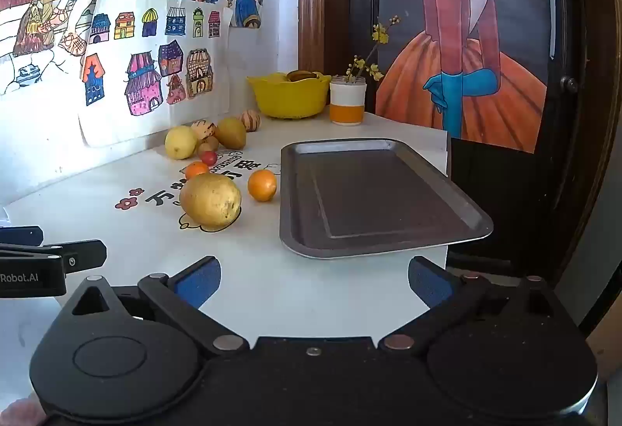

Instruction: Organize fruits

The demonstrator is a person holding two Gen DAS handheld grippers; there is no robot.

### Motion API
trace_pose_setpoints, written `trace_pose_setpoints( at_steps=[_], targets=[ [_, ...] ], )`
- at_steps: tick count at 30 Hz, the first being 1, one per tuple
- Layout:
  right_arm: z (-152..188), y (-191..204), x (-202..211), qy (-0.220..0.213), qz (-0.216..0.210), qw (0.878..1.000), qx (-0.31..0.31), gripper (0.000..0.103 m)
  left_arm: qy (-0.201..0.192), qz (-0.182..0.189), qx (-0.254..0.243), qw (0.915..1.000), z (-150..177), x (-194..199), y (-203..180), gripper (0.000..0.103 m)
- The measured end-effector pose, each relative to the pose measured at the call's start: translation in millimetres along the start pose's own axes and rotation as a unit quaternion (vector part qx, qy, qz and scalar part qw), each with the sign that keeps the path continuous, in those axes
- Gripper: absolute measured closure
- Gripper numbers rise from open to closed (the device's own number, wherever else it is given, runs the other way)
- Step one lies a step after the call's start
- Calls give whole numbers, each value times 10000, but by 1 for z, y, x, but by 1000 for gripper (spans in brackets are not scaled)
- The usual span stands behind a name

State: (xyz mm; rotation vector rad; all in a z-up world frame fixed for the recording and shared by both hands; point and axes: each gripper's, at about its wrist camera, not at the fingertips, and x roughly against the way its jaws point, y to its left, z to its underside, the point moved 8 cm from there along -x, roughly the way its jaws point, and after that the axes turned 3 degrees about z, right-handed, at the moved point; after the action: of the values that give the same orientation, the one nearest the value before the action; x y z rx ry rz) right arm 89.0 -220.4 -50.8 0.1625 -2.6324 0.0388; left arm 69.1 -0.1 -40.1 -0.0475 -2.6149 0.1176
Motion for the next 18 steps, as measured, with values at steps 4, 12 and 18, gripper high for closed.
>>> trace_pose_setpoints(
  at_steps=[4,12,18],
  targets=[
    [0,0,-1,8,2,10000,-5,0,9,-6,-21,10000,0,0,0,0],
    [-2,-1,2,19,-8,10000,-16,0,53,-19,-14,10000,3,-2,-1,0],
    [0,0,-3,29,-14,10000,-24,0,81,-27,-19,10000,2,-2,1,0]
  ],
)
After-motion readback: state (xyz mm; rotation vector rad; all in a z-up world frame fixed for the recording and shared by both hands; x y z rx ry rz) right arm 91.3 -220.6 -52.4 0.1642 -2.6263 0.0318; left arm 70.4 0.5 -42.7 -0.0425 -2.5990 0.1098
